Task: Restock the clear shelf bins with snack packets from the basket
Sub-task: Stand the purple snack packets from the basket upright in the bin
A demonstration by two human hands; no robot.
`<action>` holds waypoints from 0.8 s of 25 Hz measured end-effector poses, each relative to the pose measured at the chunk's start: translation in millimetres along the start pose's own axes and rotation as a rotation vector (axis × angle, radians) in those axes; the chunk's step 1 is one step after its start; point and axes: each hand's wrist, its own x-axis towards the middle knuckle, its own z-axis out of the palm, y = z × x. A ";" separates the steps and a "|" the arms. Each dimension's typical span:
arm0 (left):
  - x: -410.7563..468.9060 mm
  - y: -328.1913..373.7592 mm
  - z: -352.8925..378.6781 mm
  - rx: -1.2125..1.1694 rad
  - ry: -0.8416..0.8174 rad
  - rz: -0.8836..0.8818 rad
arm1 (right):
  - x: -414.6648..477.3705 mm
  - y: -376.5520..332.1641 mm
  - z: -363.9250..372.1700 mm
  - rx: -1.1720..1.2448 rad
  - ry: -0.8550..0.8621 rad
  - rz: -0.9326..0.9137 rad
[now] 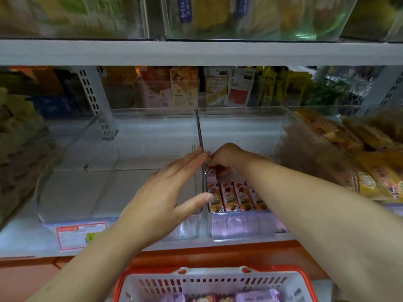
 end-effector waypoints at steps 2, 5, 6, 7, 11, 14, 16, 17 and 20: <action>-0.7 1.0 -0.3 -0.006 -0.006 -0.004 | -3.7 0.9 -0.7 0.088 -0.041 0.032; -0.8 3.0 -0.9 -0.005 -0.013 -0.016 | -7.2 6.1 -2.3 0.122 -0.059 0.023; -0.8 3.3 -1.1 -0.004 -0.014 -0.021 | -7.2 7.4 -2.1 0.105 -0.057 0.016; -0.9 3.6 -1.3 -0.002 -0.016 -0.026 | -8.3 8.0 -1.8 0.083 -0.053 0.006; -1.0 4.6 -1.0 0.015 -0.024 -0.036 | -16.0 10.9 -6.6 0.024 -0.095 -0.053; -3.1 7.9 -1.5 0.001 -0.017 -0.066 | -37.3 11.8 -19.1 -0.087 -0.123 -0.156; -9.4 13.3 -2.9 0.005 0.028 -0.086 | -58.4 9.9 -29.9 -0.225 -0.034 -0.264; -15.0 17.9 -4.3 0.022 0.085 -0.080 | -73.1 10.4 -35.0 -0.246 0.017 -0.315; -42.1 35.3 -4.0 0.117 0.351 0.041 | -138.8 31.4 -43.6 -0.032 0.108 -0.513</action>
